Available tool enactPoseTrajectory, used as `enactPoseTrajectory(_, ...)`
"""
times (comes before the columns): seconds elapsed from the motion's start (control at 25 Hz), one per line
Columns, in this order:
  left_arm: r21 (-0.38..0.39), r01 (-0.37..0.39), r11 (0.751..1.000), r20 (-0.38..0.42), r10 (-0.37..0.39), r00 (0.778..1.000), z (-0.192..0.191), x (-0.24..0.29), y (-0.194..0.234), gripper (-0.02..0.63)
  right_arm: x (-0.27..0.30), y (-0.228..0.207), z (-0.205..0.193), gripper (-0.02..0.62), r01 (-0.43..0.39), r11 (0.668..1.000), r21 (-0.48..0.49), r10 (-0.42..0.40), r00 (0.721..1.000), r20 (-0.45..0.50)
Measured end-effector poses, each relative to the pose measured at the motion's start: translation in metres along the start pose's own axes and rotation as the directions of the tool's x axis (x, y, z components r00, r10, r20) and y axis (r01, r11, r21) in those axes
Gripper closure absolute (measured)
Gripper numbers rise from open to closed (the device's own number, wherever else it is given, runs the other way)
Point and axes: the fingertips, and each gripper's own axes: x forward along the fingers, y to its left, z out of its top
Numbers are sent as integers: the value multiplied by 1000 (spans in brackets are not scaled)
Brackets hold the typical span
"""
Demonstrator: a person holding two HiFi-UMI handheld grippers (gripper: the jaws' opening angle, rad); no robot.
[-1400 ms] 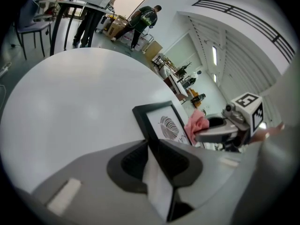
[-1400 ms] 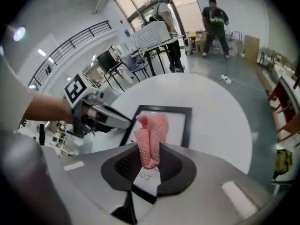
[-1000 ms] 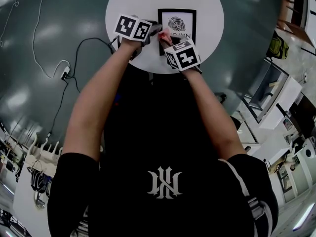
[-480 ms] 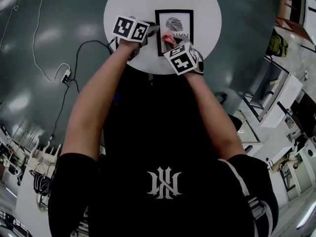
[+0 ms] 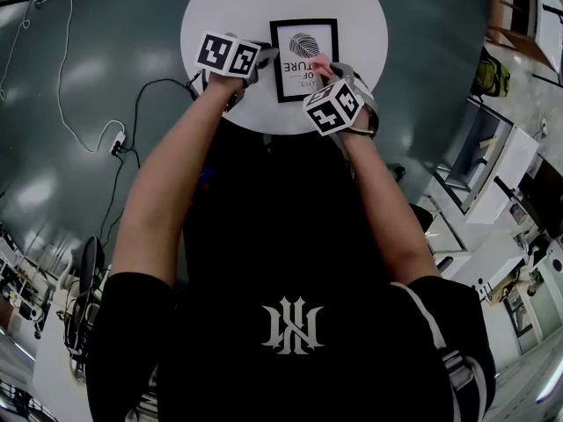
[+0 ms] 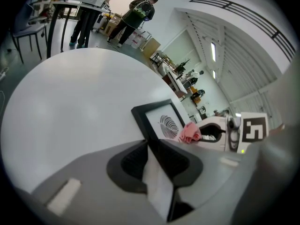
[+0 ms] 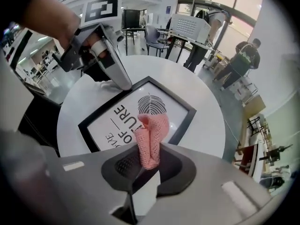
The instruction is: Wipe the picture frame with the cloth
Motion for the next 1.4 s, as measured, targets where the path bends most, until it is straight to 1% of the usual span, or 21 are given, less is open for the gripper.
enactPoseTrajectory(0.16,-3,1,1000,-4,-1,1000,0,-1,-2,529,-3,-3,-3,528,30,997,-66,-31,1000,-7)
enactPoseTrajectory(0.32,-4,1,1000,-6,-1,1000,0,-2,-2,529,-6,-9,-6,528,49,996,-78,-50,999,-12)
enactPoseTrajectory(0.48,-1,2,1000,-4,-2,1000,0,-1,-2,528,-11,-21,-11,528,78,996,-35,-78,997,-11)
enactPoseTrajectory(0.56,0,3,1000,-4,-3,1000,0,-1,-2,528,-11,-34,-24,528,100,995,24,-99,994,-35)
enactPoseTrajectory(0.6,-1,3,1000,-5,-3,1000,0,-1,-1,529,-11,-41,-34,528,98,992,76,-95,994,-48)
enactPoseTrajectory(0.68,-1,3,1000,-5,-3,1000,-1,0,-2,529,-12,-53,-47,528,66,975,213,-60,998,-32)
enactPoseTrajectory(0.76,2,4,1000,-4,-4,1000,-1,0,-1,529,-19,-54,-43,528,-3,946,324,-12,999,45)
enactPoseTrajectory(0.8,4,5,1000,-4,-5,1000,-1,0,-1,529,-23,-48,-36,528,-51,936,350,21,996,88)
enactPoseTrajectory(0.88,6,6,1000,-6,-6,1000,-1,-1,-1,529,-27,-23,-16,528,-170,923,346,118,979,165)
enactPoseTrajectory(0.92,6,6,1000,-8,-6,1000,-2,-1,-1,529,-28,-6,-4,528,-239,911,335,178,963,202)
enactPoseTrajectory(1.0,4,5,1000,-8,-5,1000,-2,0,-1,529,-28,29,16,528,-368,874,317,293,920,261)
enactPoseTrajectory(1.04,2,5,1000,-7,-5,1000,-1,1,-1,529,-26,45,24,528,-416,855,309,338,900,276)
enactPoseTrajectory(1.08,0,4,1000,-7,-4,1000,-1,1,0,529,-24,58,31,526,-446,843,300,369,886,281)
enactPoseTrajectory(1.12,-2,3,1000,-7,-3,1000,-1,1,0,529,-20,68,36,526,-460,840,288,386,880,278)
enactPoseTrajectory(1.2,-1,0,1000,-10,0,1000,-1,3,1,529,-13,78,40,526,-455,850,265,391,883,261)
enactPoseTrajectory(1.28,4,-2,1000,-12,3,1000,-1,5,1,531,-6,84,39,526,-430,876,220,383,896,224)
enactPoseTrajectory(1.4,-1,-4,1000,-8,4,1000,-3,4,1,531,-2,87,36,528,-373,922,101,353,920,172)
